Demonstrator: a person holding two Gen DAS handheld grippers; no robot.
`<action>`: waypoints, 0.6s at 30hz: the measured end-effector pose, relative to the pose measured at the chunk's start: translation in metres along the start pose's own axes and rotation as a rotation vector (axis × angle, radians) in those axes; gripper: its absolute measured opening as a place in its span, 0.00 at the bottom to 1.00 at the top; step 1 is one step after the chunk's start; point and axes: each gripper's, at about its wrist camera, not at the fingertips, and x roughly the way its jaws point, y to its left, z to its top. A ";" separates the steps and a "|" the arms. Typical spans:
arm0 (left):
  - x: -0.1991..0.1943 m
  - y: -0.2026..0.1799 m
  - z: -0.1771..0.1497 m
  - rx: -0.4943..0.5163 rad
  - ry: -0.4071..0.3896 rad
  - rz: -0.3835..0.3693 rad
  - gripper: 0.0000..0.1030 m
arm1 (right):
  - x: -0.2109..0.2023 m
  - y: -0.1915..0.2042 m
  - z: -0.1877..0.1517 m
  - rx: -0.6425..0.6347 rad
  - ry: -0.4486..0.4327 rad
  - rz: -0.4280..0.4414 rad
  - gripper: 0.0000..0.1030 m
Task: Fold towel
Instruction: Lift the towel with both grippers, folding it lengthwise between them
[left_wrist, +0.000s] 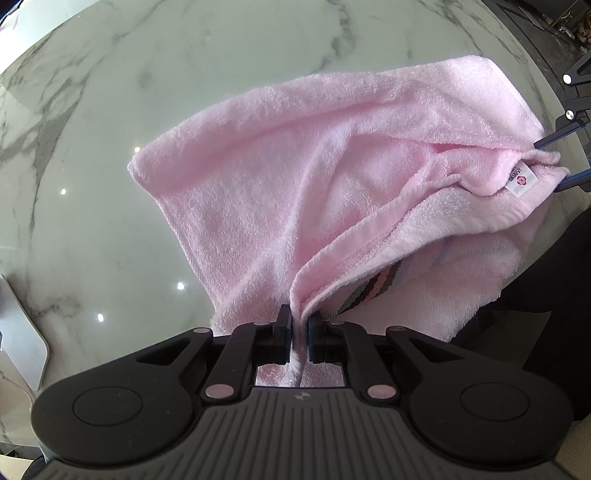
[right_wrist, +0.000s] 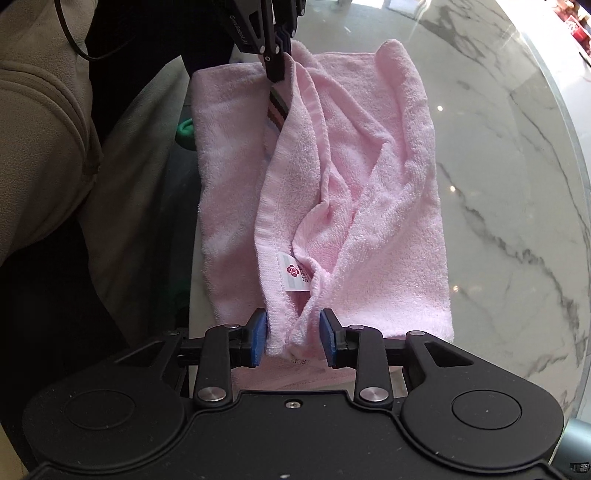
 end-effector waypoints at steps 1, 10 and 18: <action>0.000 0.001 0.001 0.001 0.000 0.000 0.07 | -0.001 0.002 0.001 -0.007 0.003 -0.010 0.29; -0.003 0.007 0.006 0.002 -0.005 -0.004 0.07 | 0.017 -0.004 0.003 0.033 0.036 -0.044 0.29; -0.006 0.001 -0.008 -0.002 -0.004 -0.013 0.07 | 0.033 -0.018 0.004 0.064 0.064 -0.056 0.33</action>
